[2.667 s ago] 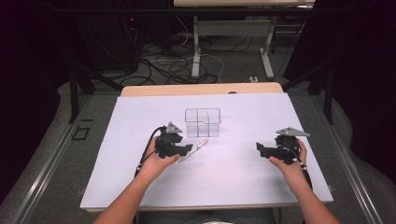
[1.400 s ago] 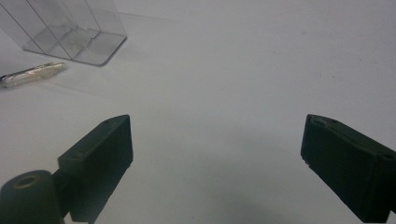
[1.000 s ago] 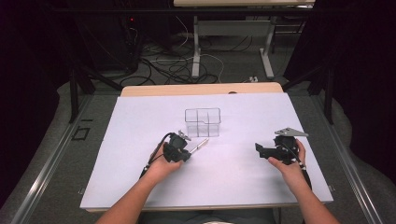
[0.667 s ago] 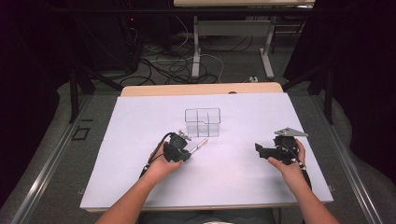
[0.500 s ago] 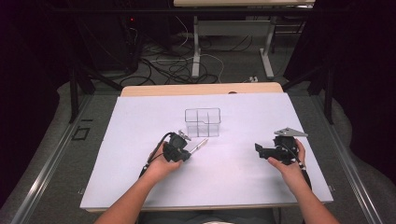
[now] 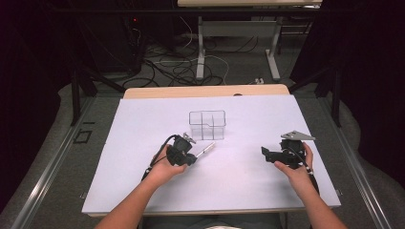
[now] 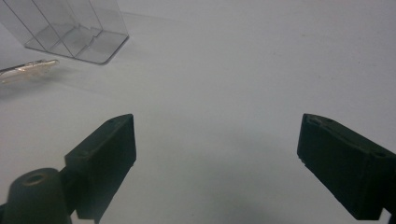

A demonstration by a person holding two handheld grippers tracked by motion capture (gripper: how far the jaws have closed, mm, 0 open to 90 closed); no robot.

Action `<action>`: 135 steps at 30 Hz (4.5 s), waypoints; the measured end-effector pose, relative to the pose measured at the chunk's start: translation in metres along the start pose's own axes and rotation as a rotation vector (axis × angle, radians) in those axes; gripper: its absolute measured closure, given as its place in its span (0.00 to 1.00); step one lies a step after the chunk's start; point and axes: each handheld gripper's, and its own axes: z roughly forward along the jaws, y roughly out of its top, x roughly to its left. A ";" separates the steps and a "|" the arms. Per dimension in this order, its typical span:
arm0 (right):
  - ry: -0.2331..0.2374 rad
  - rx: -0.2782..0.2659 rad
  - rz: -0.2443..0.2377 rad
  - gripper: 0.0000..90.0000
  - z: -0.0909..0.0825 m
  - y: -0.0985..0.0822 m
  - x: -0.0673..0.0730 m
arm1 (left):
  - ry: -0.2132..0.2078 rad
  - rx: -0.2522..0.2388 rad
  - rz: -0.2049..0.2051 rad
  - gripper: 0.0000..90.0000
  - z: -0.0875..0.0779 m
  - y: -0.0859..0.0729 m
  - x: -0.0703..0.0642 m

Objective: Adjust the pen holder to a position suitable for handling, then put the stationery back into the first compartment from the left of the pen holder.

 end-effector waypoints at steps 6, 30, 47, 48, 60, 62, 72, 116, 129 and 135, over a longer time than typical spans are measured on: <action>0.020 -0.003 -0.053 0.17 -0.002 0.002 0.005 | -0.024 -0.011 0.006 0.89 -0.010 0.001 -0.003; 0.056 -0.032 -0.379 0.30 -0.015 0.013 0.040 | -0.089 -0.047 0.000 0.89 -0.044 -0.001 -0.005; 0.145 -0.097 -0.851 0.35 -0.023 0.023 0.106 | -0.143 -0.050 -0.009 0.89 -0.059 -0.015 -0.015; 0.154 -0.099 -0.881 0.36 -0.021 0.023 0.111 | -0.147 -0.045 -0.011 0.89 -0.061 -0.015 -0.015; 0.172 -0.117 -1.152 0.37 -0.002 0.027 0.145 | -0.164 -0.057 -0.047 0.89 -0.066 -0.018 -0.011; 0.186 -0.116 -1.200 0.37 0.001 0.031 0.148 | -0.165 -0.057 -0.050 0.89 -0.065 -0.019 -0.010; 0.204 -0.132 -1.262 0.37 0.010 0.032 0.168 | -0.168 -0.052 -0.074 0.89 -0.064 -0.021 -0.005; 0.120 -0.174 -1.651 0.77 0.019 -0.014 0.195 | -0.256 0.013 -0.066 0.89 -0.043 -0.016 -0.032; 0.122 -0.164 -1.688 0.85 0.018 -0.017 0.197 | -0.281 0.009 -0.063 0.89 -0.040 -0.014 -0.036; 0.115 -0.159 -1.716 0.87 0.019 -0.019 0.199 | -0.284 0.004 -0.061 0.89 -0.040 -0.013 -0.038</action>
